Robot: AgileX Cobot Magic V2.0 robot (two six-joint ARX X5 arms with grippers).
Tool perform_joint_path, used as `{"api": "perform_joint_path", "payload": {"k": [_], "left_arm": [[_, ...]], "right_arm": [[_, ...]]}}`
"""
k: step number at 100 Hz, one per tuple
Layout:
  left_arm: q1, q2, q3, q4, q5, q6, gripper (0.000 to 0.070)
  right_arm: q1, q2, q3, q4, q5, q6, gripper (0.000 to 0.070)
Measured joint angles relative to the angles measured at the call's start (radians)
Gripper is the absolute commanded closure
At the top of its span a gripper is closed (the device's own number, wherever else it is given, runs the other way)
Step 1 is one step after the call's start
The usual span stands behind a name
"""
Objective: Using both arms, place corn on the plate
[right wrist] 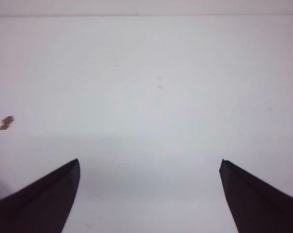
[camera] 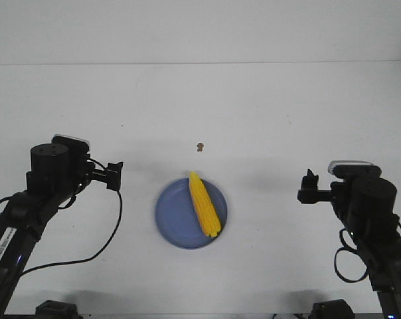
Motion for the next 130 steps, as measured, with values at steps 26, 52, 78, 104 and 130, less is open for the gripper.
{"api": "perform_joint_path", "payload": {"k": [26,52,78,104,130], "left_arm": [[0.0,-0.22,-0.224,0.107,-0.001,-0.041,0.0075],[0.003,-0.476,-0.415,0.074,-0.031,-0.069,0.0076],[0.003,-0.671,-0.442,0.047,-0.099,-0.095,0.0075],[0.004,-0.701,-0.442,0.026,-0.11,-0.095,0.0075],[0.004,-0.705,-0.442,0.026,-0.11,-0.095,0.0078]], "right_arm": [[-0.013,-0.182,-0.213,0.043,-0.001,0.0,0.0095],[-0.013,-0.364,-0.388,0.085,-0.004,0.019,0.0095],[-0.013,-0.469,-0.383,0.111,-0.003,0.019,0.0095],[-0.013,-0.469,-0.383,0.116,-0.003,0.019,0.0095],[-0.013,-0.469,-0.383,0.116,-0.003,0.019,0.0096]]}}
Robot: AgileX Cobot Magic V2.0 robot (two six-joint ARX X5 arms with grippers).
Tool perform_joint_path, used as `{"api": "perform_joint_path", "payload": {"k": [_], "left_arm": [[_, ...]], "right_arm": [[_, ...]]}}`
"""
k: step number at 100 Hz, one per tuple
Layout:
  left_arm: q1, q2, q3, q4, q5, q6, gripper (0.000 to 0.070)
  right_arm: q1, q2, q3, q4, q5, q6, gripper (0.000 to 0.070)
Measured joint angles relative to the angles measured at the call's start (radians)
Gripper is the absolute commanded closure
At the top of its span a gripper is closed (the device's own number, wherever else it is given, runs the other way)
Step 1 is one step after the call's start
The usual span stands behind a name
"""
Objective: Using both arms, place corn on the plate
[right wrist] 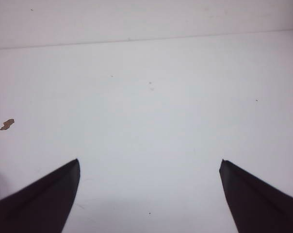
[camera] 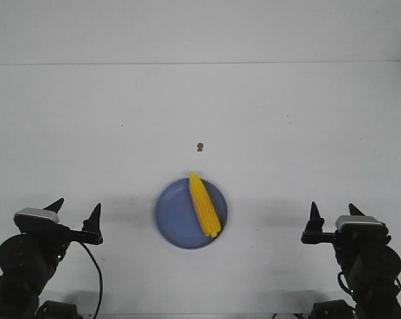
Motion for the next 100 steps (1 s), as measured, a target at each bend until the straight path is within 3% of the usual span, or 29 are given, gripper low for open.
{"api": "perform_joint_path", "payload": {"k": [9,17,23,37,47,100], "left_arm": [[0.0,0.0,0.0,0.0,0.0,0.0,0.0103],[0.0,0.0,0.0,0.0,0.0,0.0,0.0223],[0.0,0.0,0.0,0.0,0.0,0.0,0.0324],[0.0,0.0,0.0,0.0,0.0,0.0,0.0534],[0.0,0.0,0.0,0.0,0.0,0.0,0.07],[0.0,0.0,0.0,0.0,0.0,0.0,0.0694]], "right_arm": [[0.0,0.0,0.0,0.0,0.0,0.0,0.0098],[0.0,0.0,0.0,0.0,0.0,0.0,0.0143],[0.0,0.0,0.0,0.0,0.003,0.0,0.0239],[0.0,0.0,0.0,0.0,0.003,0.0,0.0567],[0.0,0.0,0.0,0.0,0.003,0.0,0.0675],[0.0,0.0,0.0,0.0,0.003,0.0,0.0684]]}}
